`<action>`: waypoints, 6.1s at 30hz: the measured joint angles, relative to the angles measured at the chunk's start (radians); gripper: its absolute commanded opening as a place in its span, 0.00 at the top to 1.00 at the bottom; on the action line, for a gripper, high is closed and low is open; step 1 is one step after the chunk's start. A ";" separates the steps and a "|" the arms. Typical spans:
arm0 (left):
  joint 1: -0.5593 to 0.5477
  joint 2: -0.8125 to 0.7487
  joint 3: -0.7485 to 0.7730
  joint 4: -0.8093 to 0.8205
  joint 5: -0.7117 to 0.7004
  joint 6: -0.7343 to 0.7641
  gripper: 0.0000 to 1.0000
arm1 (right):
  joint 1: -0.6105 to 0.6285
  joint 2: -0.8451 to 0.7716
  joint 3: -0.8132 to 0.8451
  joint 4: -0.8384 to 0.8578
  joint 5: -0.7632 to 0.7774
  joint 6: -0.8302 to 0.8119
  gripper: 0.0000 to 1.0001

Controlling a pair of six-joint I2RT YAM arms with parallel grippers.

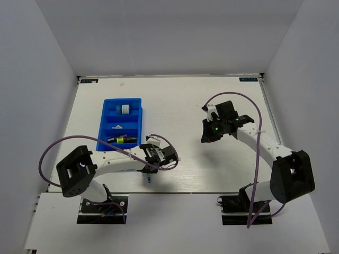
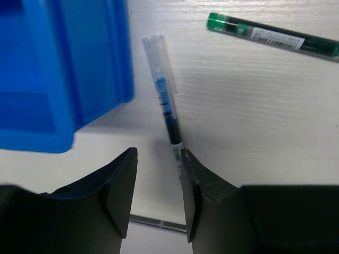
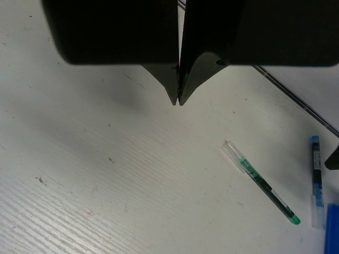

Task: Sort the stationery into containers
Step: Pick up the pen from the center of the board, then place the pen in the storage box, then pick up the pen from the center of the board, then place the pen in the storage box.

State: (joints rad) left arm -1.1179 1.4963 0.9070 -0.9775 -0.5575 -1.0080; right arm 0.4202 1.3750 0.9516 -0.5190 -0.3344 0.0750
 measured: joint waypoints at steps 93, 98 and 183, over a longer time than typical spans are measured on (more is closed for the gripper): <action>1.072 -0.419 -0.130 0.164 1.048 1.715 1.00 | -0.270 -0.014 -0.033 0.029 -0.369 0.058 0.81; 1.083 -0.320 -0.098 0.139 1.075 1.778 1.00 | -0.282 -0.015 -0.034 0.028 -0.377 0.060 0.70; 1.104 -0.897 0.208 0.378 1.144 0.469 0.00 | 0.505 0.713 1.203 -0.121 -0.327 -0.391 1.00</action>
State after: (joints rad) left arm -0.0143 0.5991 1.1149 -0.5991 0.5869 -0.5388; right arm 0.9253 2.0884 2.1548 -0.6399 -0.6609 -0.3157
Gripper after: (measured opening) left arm 0.994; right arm 0.023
